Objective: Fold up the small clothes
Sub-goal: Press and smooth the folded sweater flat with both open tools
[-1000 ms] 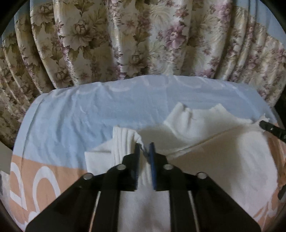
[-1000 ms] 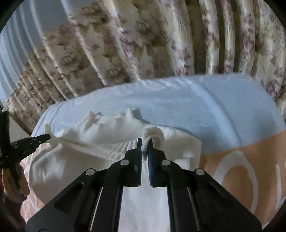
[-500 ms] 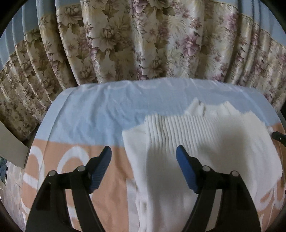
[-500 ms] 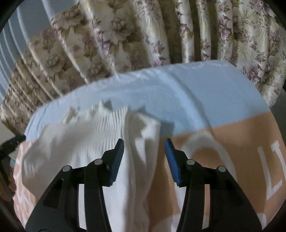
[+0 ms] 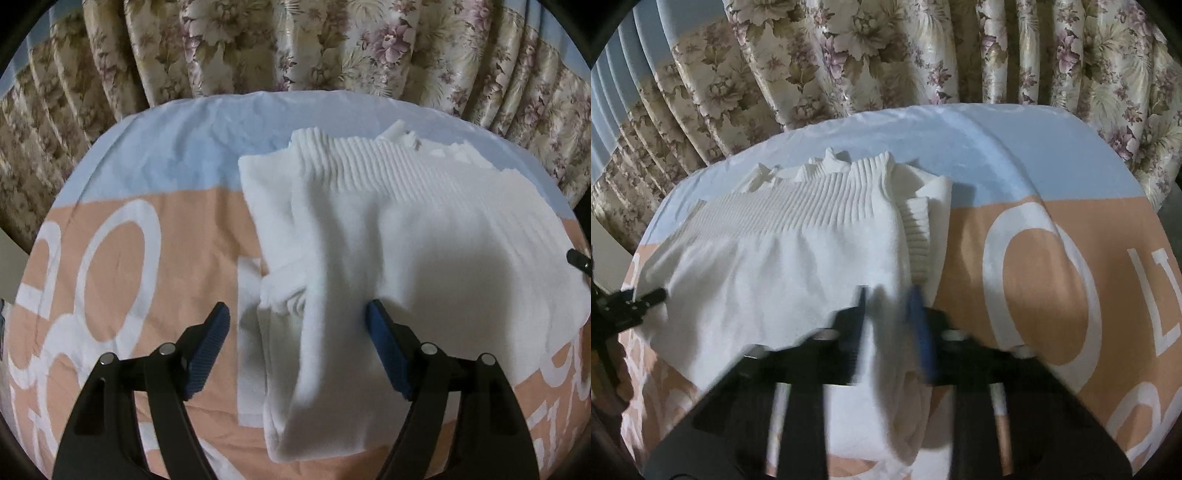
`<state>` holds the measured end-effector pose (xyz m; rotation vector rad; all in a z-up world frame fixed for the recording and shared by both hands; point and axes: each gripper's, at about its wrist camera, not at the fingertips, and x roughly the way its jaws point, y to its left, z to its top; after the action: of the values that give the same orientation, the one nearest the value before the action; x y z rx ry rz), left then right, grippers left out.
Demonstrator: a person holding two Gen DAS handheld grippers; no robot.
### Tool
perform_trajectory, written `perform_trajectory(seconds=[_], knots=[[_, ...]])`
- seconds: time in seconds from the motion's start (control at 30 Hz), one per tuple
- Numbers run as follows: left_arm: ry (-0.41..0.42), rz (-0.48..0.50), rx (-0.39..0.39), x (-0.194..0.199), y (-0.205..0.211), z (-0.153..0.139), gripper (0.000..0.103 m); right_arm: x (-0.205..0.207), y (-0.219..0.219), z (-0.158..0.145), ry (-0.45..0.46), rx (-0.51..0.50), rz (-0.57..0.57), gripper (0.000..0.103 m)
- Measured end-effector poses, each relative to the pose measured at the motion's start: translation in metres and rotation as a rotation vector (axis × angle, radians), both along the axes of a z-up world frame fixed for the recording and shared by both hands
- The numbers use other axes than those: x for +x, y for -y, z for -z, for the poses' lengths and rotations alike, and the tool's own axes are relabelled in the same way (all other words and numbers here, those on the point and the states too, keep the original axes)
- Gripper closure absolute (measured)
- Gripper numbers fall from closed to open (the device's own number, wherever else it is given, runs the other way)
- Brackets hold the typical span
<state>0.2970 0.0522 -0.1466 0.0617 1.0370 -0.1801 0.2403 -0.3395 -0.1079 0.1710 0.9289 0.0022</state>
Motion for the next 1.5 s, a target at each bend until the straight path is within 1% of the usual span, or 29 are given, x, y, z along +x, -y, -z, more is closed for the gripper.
perform_trajectory(seconds=[0.1,0.2,0.3,0.37,0.43,0.47,0.5,0.53,0.63,0.7,0.77,0.87,0.93,0.97,1.0,1.07,1.1,1.17,1.2,1.27,1.37,1.4,1.5], knots=[[0.0,0.001,0.011,-0.006,0.002,-0.001,0.026,-0.003,-0.003,-0.002,0.003,-0.042,-0.005,0.094],[0.003,0.004,0.025,-0.013,0.003,0.002,0.024,-0.006,0.007,-0.003,0.021,-0.036,0.034,0.094],[-0.007,-0.007,0.0,-0.013,-0.003,0.004,0.022,-0.005,0.013,0.012,-0.018,-0.025,0.055,0.094],[0.001,-0.013,-0.018,-0.015,-0.006,-0.002,0.022,-0.006,0.011,0.015,-0.021,-0.025,0.052,0.092],[0.038,-0.025,-0.023,-0.017,-0.01,-0.016,0.022,-0.011,0.011,0.007,0.015,0.009,0.043,0.081],[0.07,-0.028,-0.025,-0.018,-0.009,-0.027,0.022,-0.013,0.01,0.002,0.038,0.022,0.037,0.063],[0.09,-0.025,-0.027,-0.017,-0.008,-0.033,0.02,-0.016,0.009,-0.004,0.065,0.032,0.026,0.055],[0.115,-0.018,-0.021,-0.014,-0.004,-0.04,0.015,-0.021,0.004,-0.014,0.112,0.027,0.011,0.054],[0.164,0.01,0.028,0.002,0.02,-0.049,0.014,-0.015,-0.017,-0.027,0.166,-0.019,-0.031,0.046],[0.196,0.056,0.031,0.013,0.036,-0.047,0.014,0.0,-0.039,-0.024,0.158,-0.042,-0.074,0.046],[0.216,0.085,0.067,0.029,0.051,-0.036,0.014,0.012,-0.058,-0.018,0.156,-0.062,-0.114,0.046],[0.198,0.102,0.086,0.045,0.054,-0.016,0.014,0.032,-0.084,-0.004,0.127,-0.096,-0.174,0.048],[0.158,0.094,0.098,0.054,0.044,0.003,0.013,0.041,-0.091,0.005,0.109,-0.14,-0.193,0.048],[0.15,0.099,0.08,0.054,0.038,0.008,0.012,0.042,-0.09,0.009,0.1,-0.149,-0.191,0.049],[0.142,0.103,0.023,0.053,0.028,0.012,0.012,0.044,-0.085,0.013,0.092,-0.157,-0.183,0.049],[0.114,0.089,-0.036,0.057,0.017,0.013,0.012,0.045,-0.068,0.018,0.083,-0.151,-0.141,0.049],[0.097,0.084,-0.053,0.06,0.014,0.015,0.01,0.045,-0.054,0.019,0.083,-0.123,-0.11,0.054],[0.075,0.078,-0.069,0.063,0.012,0.016,0.01,0.043,-0.038,0.019,0.087,-0.062,-0.085,0.064],[0.07,0.077,-0.062,0.061,0.014,0.015,0.01,0.043,-0.034,0.018,0.085,-0.04,-0.079,0.065],[0.069,0.074,-0.021,0.056,0.016,0.01,0.01,0.044,-0.033,0.015,0.081,-0.042,-0.077,0.063],[0.065,0.05,0.03,0.043,0.014,-0.002,0.01,0.038,-0.036,0.006,0.096,-0.085,-0.072,0.053],[0.061,0.041,0.032,0.035,0.013,-0.007,0.011,0.035,-0.037,0.004,0.1,-0.089,-0.071,0.051],[0.073,0.061,0.034,0.006,0.016,-0.02,0.011,0.02,-0.047,-0.005,0.121,-0.09,-0.1,0.045]])
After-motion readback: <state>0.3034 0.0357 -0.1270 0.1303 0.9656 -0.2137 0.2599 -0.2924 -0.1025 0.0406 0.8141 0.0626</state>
